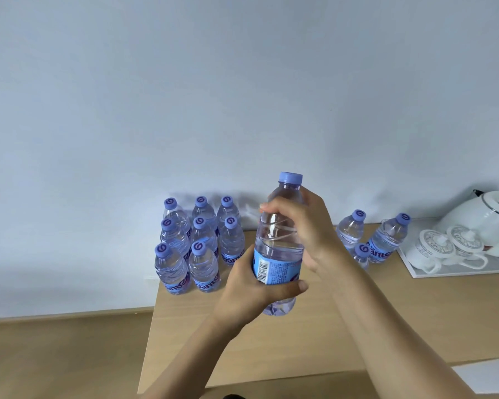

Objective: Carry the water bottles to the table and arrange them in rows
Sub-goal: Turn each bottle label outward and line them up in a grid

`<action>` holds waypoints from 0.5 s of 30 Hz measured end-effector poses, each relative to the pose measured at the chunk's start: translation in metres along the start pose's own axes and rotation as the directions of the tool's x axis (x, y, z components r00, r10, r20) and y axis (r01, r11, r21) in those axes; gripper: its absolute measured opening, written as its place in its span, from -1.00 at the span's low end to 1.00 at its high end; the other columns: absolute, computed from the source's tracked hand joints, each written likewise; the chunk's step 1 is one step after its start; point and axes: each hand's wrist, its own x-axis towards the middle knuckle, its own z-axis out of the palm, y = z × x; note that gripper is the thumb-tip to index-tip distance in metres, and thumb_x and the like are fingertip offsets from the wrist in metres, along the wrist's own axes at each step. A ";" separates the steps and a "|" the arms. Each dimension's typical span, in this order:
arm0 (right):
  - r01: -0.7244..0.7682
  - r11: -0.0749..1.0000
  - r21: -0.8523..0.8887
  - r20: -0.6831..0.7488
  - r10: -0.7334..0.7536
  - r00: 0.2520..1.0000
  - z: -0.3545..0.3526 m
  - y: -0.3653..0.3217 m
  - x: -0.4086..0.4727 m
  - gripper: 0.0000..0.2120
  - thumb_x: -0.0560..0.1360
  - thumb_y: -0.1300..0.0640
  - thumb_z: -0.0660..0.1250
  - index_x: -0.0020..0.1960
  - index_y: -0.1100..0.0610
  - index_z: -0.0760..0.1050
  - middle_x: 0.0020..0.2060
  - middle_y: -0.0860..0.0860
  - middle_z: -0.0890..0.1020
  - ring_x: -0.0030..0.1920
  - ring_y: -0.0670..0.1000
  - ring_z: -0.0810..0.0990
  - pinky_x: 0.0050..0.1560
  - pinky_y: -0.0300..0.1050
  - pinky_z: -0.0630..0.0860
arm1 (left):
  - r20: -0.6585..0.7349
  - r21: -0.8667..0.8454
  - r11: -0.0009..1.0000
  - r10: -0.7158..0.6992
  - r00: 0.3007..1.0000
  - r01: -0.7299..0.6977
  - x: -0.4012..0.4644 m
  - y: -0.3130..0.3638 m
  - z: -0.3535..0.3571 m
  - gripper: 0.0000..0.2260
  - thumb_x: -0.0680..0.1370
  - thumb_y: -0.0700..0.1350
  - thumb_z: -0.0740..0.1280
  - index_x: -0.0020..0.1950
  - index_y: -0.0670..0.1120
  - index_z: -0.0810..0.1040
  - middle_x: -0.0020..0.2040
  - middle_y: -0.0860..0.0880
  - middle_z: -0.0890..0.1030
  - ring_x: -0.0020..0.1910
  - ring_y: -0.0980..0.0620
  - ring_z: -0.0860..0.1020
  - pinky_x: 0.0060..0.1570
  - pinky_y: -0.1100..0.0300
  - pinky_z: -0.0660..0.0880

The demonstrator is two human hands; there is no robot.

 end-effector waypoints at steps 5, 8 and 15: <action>-0.069 0.989 0.128 0.119 0.054 0.991 -0.007 -0.007 0.002 -0.80 0.12 0.14 0.49 -0.28 0.10 0.56 -0.28 0.21 0.59 -0.25 0.19 0.58 -0.14 0.08 0.56 | 0.158 -0.144 0.988 -0.031 0.987 0.054 -0.001 0.006 -0.006 -0.52 0.28 -0.14 0.58 0.06 -0.32 0.50 -0.19 -0.11 0.59 -0.26 -0.02 0.55 -0.24 0.19 0.50; -0.079 0.983 0.163 0.164 0.052 0.985 -0.008 -0.010 0.003 -0.83 0.15 0.14 0.48 -0.27 0.11 0.57 -0.24 0.22 0.60 -0.25 0.18 0.64 -0.13 0.06 0.60 | 0.180 -0.179 0.983 -0.017 0.984 0.050 -0.002 0.007 -0.006 -0.50 0.28 -0.14 0.57 0.10 -0.33 0.51 -0.12 -0.17 0.60 -0.16 -0.08 0.56 -0.11 0.12 0.51; 0.040 0.997 0.068 0.072 -0.045 0.996 -0.001 -0.014 -0.003 -0.76 0.33 0.11 0.55 -0.10 0.16 0.57 -0.23 0.13 0.67 -0.23 0.14 0.69 -0.27 -0.06 0.61 | 0.060 -0.181 0.983 -0.022 0.998 0.032 -0.004 0.009 -0.007 -0.51 0.23 -0.10 0.60 0.07 -0.23 0.55 -0.15 -0.11 0.65 -0.17 -0.06 0.61 -0.11 0.12 0.56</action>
